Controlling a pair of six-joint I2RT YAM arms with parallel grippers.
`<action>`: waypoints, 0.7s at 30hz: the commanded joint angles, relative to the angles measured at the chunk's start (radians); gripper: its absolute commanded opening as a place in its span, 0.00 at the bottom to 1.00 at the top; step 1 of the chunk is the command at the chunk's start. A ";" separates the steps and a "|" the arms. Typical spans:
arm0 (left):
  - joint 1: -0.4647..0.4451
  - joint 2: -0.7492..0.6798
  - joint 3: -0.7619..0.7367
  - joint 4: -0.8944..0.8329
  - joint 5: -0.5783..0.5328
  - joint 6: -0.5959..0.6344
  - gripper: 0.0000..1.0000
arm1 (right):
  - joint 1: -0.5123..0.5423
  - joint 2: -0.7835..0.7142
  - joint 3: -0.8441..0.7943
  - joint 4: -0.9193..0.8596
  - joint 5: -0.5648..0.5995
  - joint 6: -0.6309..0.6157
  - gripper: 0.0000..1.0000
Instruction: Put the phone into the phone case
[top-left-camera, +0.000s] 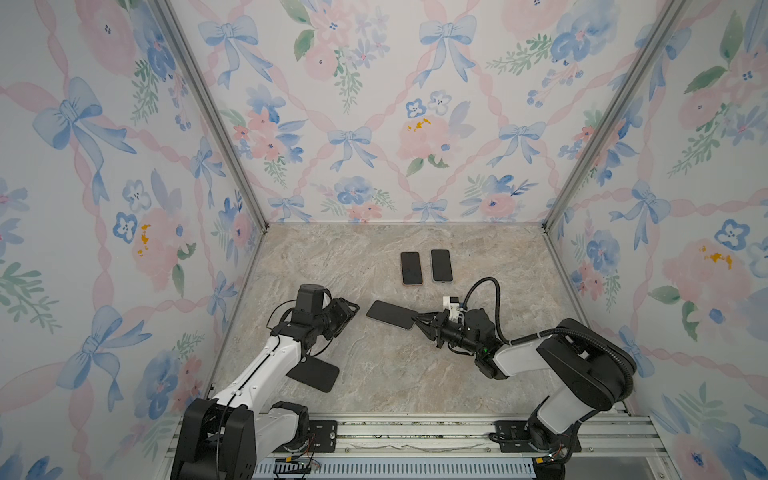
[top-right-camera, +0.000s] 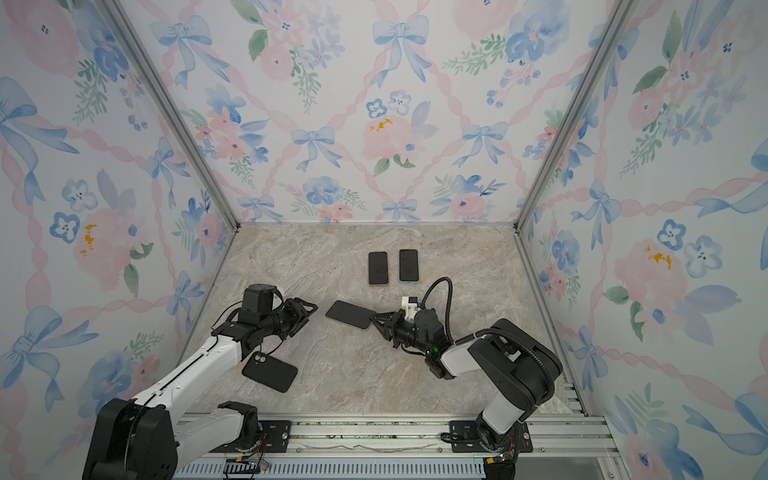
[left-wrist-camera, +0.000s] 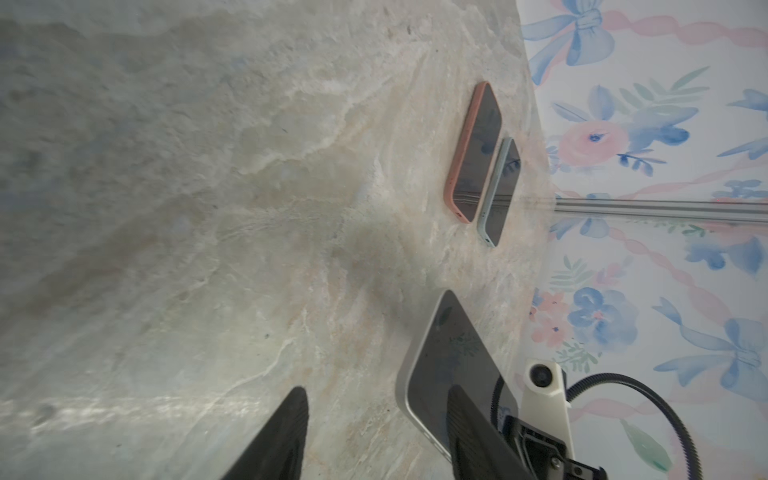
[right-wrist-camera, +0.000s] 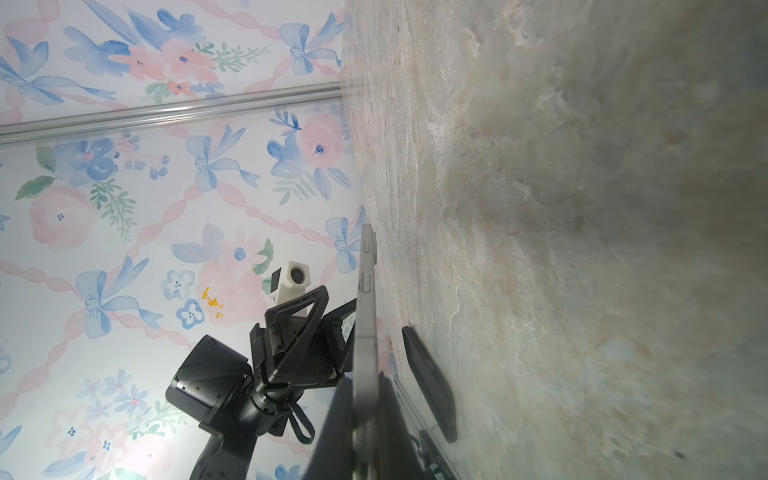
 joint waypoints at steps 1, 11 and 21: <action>0.046 0.003 0.055 -0.315 -0.076 0.133 0.56 | -0.024 0.043 0.050 0.041 -0.081 -0.035 0.00; 0.126 -0.038 0.064 -0.521 -0.228 0.206 0.71 | -0.070 0.005 0.127 -0.206 -0.215 -0.146 0.00; 0.135 -0.014 0.073 -0.552 -0.344 0.160 0.57 | -0.071 -0.123 0.247 -0.592 -0.228 -0.356 0.00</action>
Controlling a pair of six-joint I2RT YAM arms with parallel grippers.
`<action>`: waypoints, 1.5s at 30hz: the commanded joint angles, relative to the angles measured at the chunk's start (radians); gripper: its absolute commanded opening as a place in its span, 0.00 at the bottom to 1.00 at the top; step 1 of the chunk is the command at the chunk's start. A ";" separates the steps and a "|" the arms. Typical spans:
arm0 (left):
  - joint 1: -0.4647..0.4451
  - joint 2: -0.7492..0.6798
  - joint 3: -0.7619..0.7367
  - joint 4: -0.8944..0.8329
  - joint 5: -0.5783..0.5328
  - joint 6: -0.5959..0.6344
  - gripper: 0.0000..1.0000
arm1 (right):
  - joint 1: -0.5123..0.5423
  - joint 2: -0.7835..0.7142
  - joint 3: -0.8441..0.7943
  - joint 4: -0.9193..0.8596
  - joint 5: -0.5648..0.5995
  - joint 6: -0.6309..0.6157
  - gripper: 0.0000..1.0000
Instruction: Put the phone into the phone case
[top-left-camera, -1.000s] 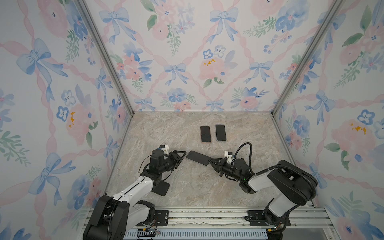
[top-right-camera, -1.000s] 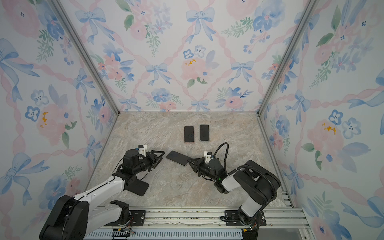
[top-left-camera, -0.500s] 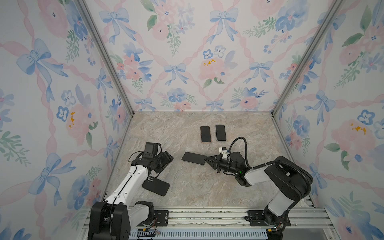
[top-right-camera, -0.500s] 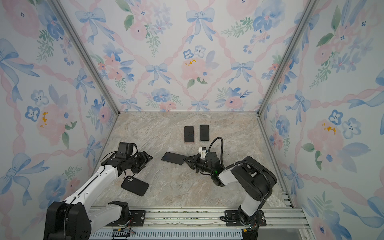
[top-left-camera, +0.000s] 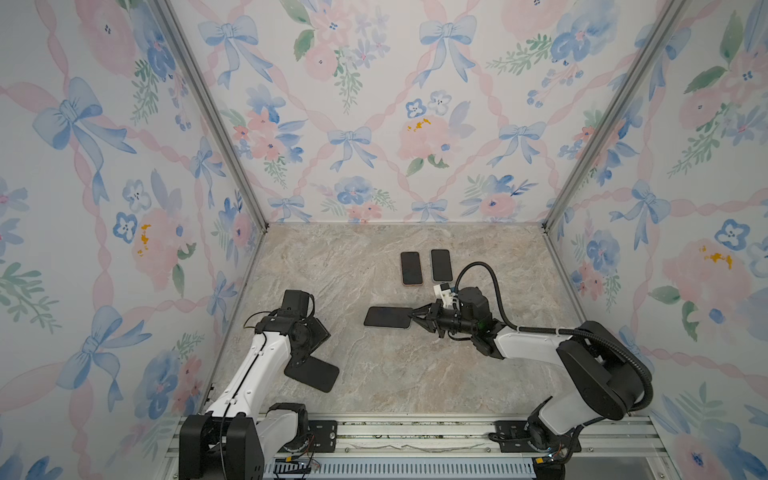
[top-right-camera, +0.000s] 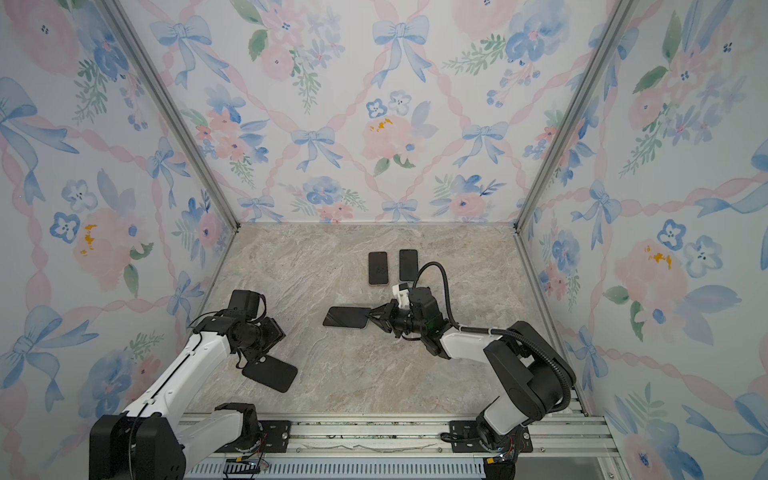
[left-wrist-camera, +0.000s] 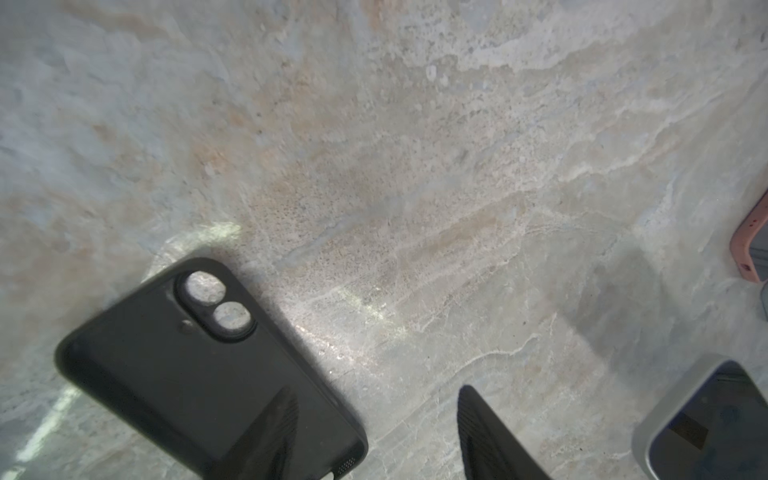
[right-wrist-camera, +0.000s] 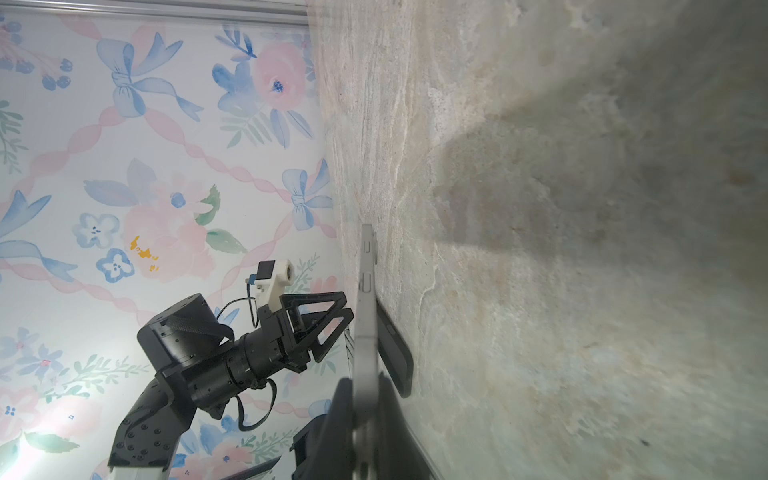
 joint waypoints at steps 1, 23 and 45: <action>0.004 0.024 0.000 -0.036 -0.072 -0.013 0.56 | -0.006 -0.021 0.040 -0.092 -0.028 -0.083 0.00; -0.042 0.183 -0.055 -0.009 -0.149 -0.094 0.35 | -0.006 0.015 0.086 -0.144 -0.063 -0.119 0.00; -0.082 0.178 -0.034 0.006 -0.101 -0.100 0.08 | 0.020 -0.025 0.127 -0.277 -0.020 -0.185 0.00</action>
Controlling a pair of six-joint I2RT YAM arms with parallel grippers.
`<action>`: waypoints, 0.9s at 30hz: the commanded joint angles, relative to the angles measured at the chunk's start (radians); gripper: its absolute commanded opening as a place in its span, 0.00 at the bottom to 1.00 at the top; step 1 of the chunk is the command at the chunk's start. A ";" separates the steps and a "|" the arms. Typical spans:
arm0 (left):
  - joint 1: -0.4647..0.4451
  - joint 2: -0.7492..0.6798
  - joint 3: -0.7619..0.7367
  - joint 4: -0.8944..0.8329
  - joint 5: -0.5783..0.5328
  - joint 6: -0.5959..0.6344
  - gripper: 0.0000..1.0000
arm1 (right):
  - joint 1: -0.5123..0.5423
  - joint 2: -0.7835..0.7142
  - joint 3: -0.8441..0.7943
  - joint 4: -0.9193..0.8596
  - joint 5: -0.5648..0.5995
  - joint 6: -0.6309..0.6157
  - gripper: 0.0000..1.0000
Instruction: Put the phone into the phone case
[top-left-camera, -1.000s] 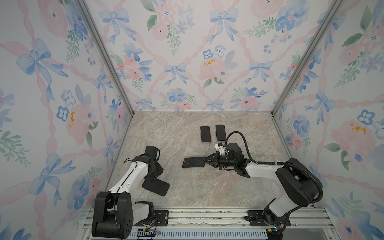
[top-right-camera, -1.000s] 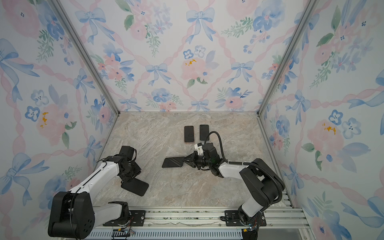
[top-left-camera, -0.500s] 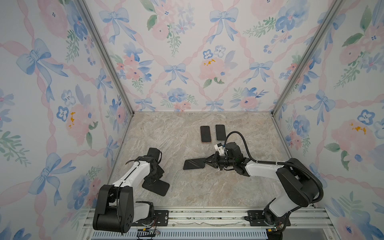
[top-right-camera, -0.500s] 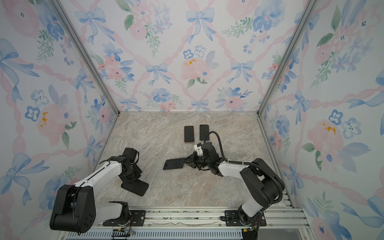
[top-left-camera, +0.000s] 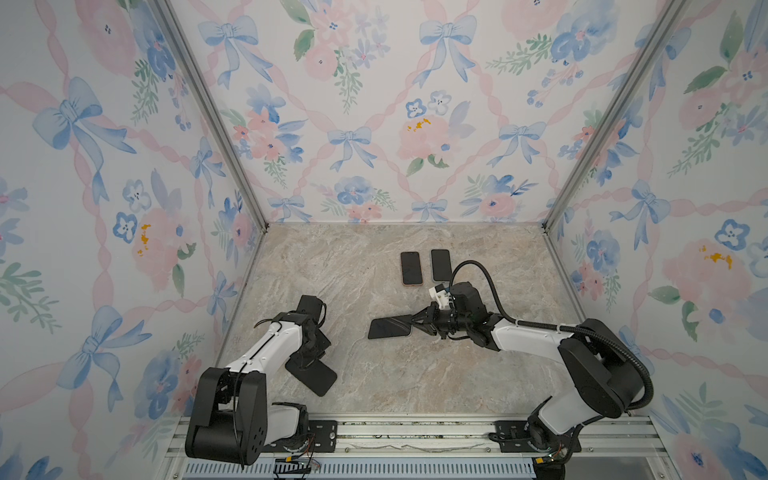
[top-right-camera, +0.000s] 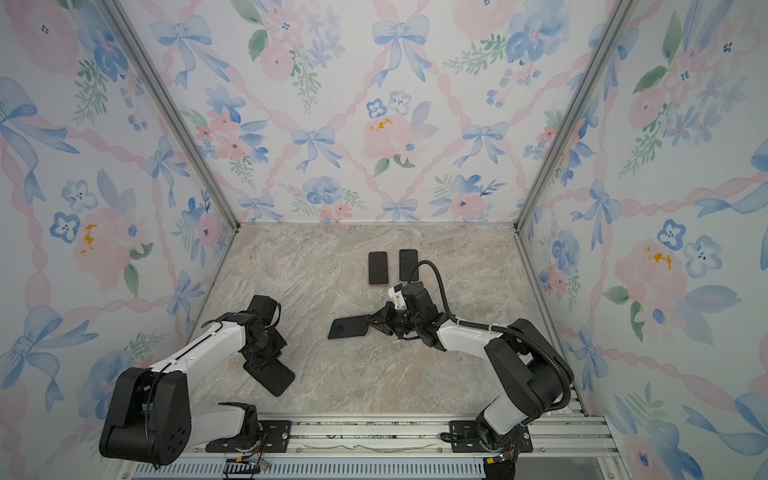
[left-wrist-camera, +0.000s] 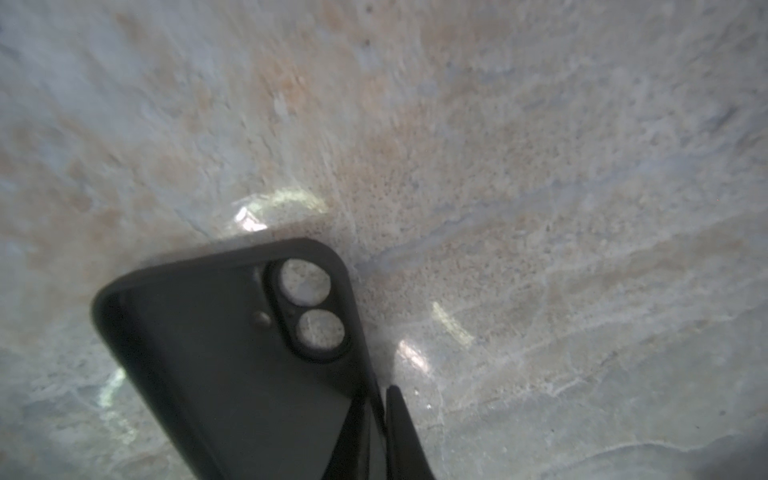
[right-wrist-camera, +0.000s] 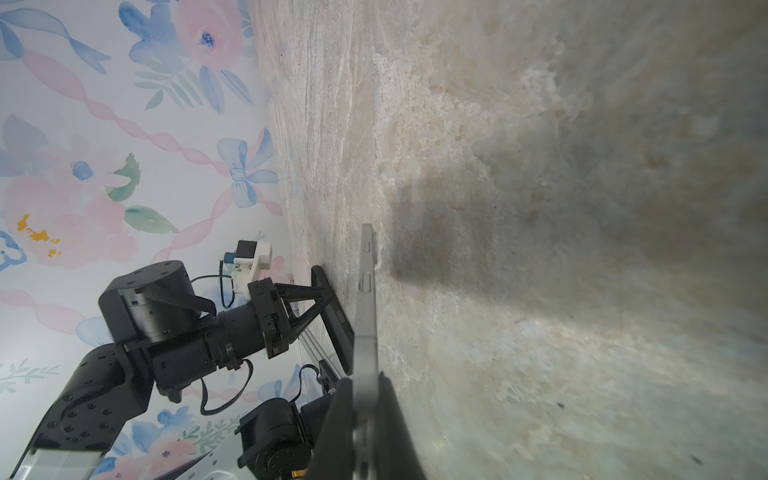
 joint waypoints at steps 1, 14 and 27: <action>-0.010 -0.015 0.010 -0.007 0.013 -0.012 0.07 | 0.009 -0.044 0.040 0.002 0.000 -0.027 0.00; -0.114 0.011 0.092 0.015 0.068 -0.102 0.05 | -0.040 -0.157 0.022 -0.111 0.003 -0.094 0.00; -0.300 0.303 0.337 0.102 0.138 -0.167 0.05 | -0.132 -0.468 -0.087 -0.358 0.052 -0.190 0.00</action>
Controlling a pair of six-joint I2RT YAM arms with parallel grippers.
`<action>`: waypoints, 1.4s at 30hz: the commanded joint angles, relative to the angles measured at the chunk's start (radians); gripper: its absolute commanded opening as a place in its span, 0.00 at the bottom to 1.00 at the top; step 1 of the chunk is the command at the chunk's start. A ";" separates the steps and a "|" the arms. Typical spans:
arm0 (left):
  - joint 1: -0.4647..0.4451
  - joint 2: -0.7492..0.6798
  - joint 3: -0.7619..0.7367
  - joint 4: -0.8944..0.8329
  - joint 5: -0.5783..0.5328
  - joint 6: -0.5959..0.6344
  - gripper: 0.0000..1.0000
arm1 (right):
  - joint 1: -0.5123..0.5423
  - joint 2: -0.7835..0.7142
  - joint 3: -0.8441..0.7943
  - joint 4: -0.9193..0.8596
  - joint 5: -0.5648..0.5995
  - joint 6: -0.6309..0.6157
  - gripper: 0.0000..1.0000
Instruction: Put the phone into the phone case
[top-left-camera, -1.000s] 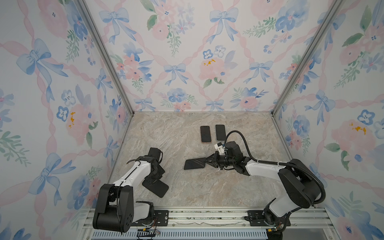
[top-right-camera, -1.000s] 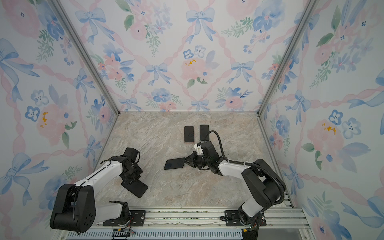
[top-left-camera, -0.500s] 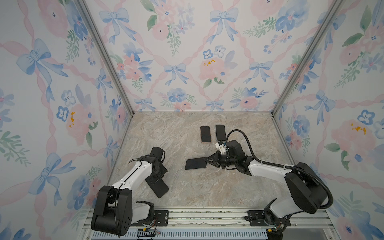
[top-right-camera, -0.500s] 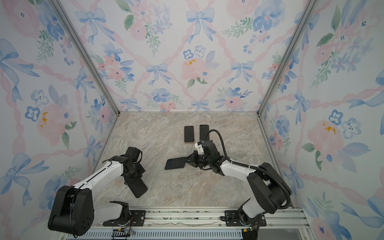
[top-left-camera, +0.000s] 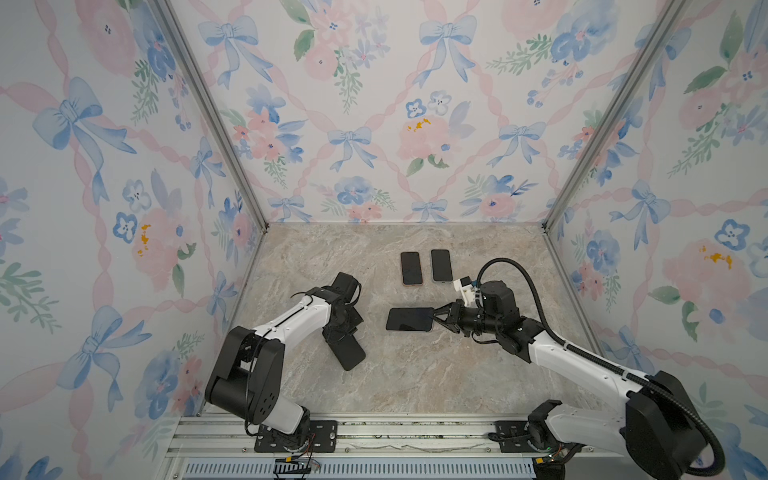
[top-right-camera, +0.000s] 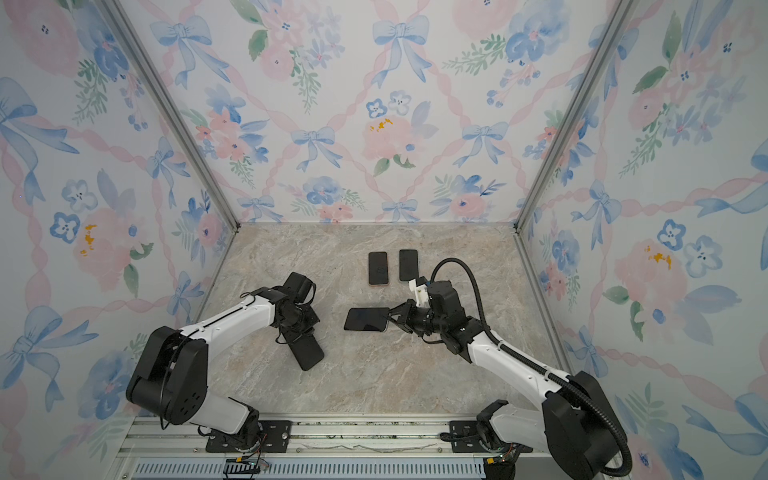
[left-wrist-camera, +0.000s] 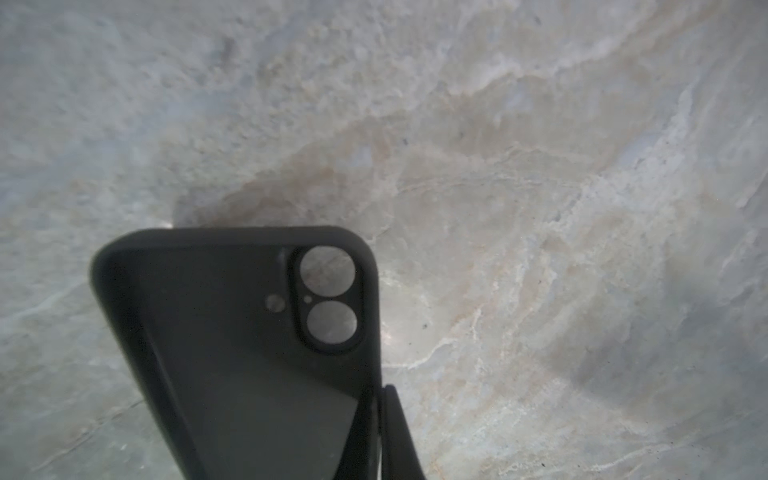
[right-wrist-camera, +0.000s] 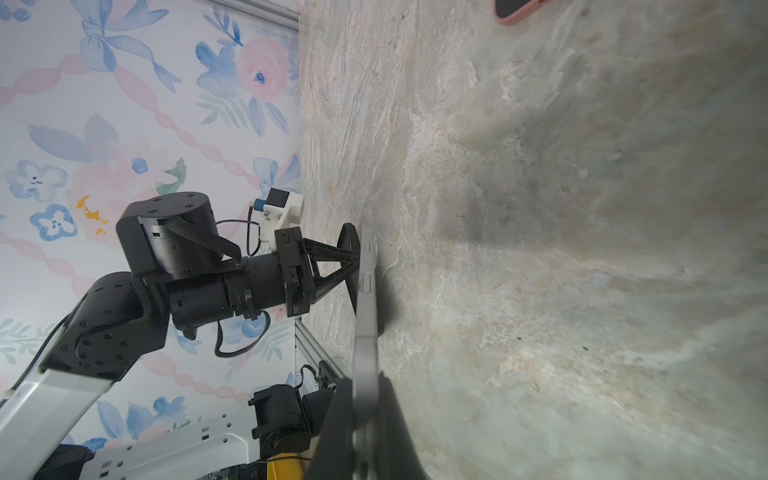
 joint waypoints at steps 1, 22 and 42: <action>-0.033 0.067 0.055 0.026 0.032 -0.028 0.06 | -0.040 -0.097 -0.021 -0.111 0.018 -0.069 0.00; -0.138 0.204 0.211 0.045 0.066 0.074 0.51 | -0.120 -0.203 -0.049 -0.231 0.028 -0.147 0.00; -0.119 -0.070 -0.113 0.089 0.169 0.233 0.77 | -0.027 -0.076 0.035 -0.218 0.106 -0.171 0.00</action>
